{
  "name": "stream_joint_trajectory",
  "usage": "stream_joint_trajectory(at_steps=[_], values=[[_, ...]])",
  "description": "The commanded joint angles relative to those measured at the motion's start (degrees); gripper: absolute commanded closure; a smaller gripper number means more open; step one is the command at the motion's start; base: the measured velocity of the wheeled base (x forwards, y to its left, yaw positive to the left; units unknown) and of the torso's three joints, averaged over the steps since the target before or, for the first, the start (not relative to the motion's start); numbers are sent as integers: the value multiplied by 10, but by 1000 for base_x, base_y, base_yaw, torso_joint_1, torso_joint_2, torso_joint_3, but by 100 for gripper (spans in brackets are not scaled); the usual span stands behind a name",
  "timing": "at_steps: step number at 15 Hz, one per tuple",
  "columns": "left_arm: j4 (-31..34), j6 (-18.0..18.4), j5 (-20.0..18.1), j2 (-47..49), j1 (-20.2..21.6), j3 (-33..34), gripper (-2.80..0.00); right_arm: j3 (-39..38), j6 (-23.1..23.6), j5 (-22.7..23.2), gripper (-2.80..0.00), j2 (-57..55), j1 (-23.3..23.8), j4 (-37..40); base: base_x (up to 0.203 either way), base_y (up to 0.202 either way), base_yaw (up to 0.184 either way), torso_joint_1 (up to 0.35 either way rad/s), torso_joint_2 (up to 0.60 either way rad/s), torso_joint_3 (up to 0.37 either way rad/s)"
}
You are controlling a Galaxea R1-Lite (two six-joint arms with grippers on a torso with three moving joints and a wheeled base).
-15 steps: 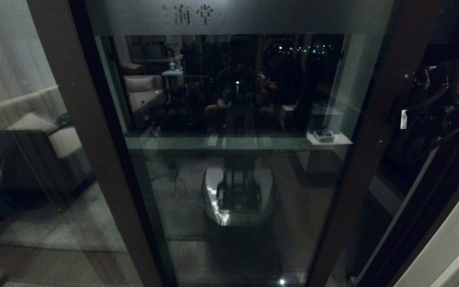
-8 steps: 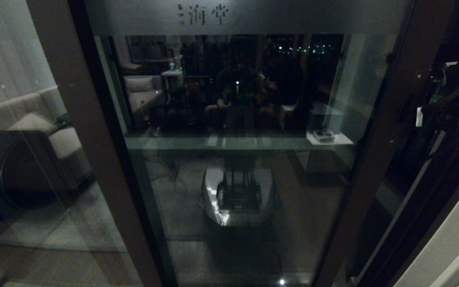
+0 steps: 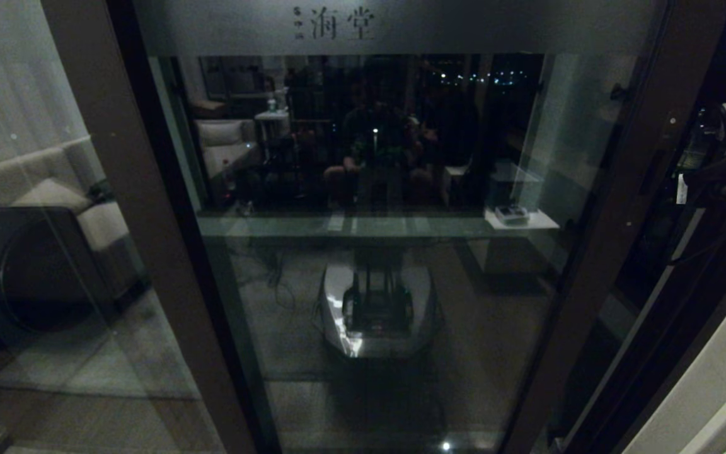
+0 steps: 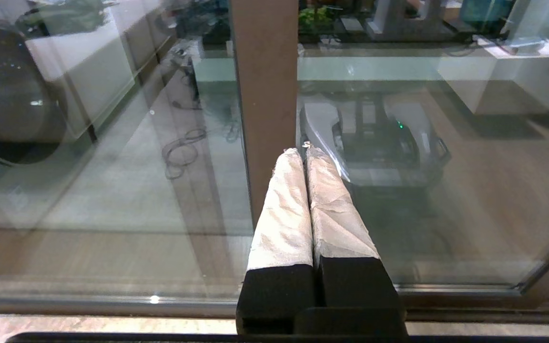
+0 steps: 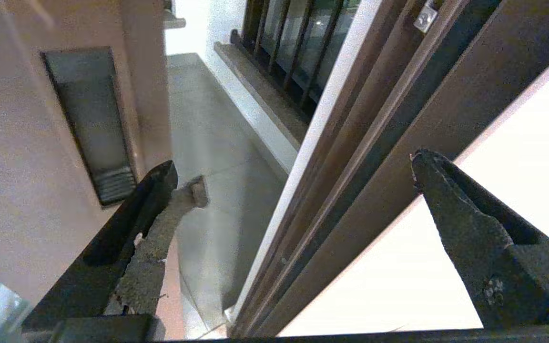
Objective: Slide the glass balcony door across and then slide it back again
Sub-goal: Close the slid door
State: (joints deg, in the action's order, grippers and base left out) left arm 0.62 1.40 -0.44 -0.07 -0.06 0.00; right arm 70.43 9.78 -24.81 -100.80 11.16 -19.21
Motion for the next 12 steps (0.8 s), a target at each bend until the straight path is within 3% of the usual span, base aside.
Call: stream_joint_trajectory(at_steps=[1, 12], values=[[0, 0, 0, 0, 0, 0, 0, -2, 1, -1, -280, 1, 7, -1, 0, 0, 0, 0, 0, 0], [0, 0, 0, 0, 1, 0, 0, -2, -1, 32, -280, 23, -27, 7, 0, 0, 0, 0, 0, 0]])
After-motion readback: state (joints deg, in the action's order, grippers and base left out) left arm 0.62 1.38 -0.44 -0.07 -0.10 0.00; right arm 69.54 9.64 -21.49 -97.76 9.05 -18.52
